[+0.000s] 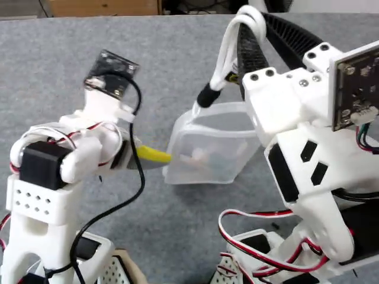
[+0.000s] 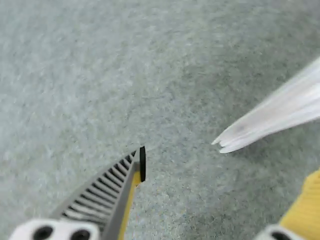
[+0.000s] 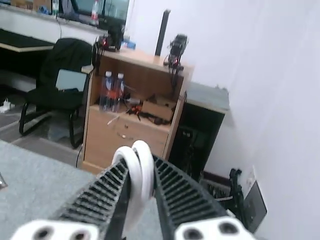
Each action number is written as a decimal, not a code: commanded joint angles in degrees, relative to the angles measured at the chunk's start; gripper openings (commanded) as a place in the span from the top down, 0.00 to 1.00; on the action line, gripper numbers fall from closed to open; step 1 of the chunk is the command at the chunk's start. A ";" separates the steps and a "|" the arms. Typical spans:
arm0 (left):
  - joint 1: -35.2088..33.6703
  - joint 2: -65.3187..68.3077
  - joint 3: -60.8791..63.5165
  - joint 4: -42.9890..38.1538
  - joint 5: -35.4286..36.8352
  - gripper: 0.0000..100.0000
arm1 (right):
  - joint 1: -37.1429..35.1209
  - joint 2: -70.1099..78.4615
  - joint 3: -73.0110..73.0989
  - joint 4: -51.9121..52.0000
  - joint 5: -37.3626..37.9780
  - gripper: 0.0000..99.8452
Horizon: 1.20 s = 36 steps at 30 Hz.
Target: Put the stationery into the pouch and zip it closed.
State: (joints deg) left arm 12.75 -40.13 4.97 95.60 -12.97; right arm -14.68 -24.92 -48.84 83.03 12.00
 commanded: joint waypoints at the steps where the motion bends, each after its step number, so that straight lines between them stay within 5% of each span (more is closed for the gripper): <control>1: 5.93 -0.79 -2.95 -1.49 -1.14 0.53 | -0.18 -1.01 -1.89 0.44 0.44 0.99; 6: 11.47 -0.88 -3.03 -2.11 2.20 0.53 | -0.18 -1.01 -1.80 0.44 0.35 0.99; 22: 12.00 -0.18 -2.51 -16.00 3.60 0.53 | -0.26 -5.05 -1.36 4.40 0.35 0.99; 36: 19.56 -0.18 -1.19 -14.33 -1.32 0.53 | -0.26 -5.14 -1.71 5.19 0.35 0.99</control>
State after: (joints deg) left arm 31.21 -40.13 4.44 80.92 -13.67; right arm -14.77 -29.58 -48.84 88.04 12.00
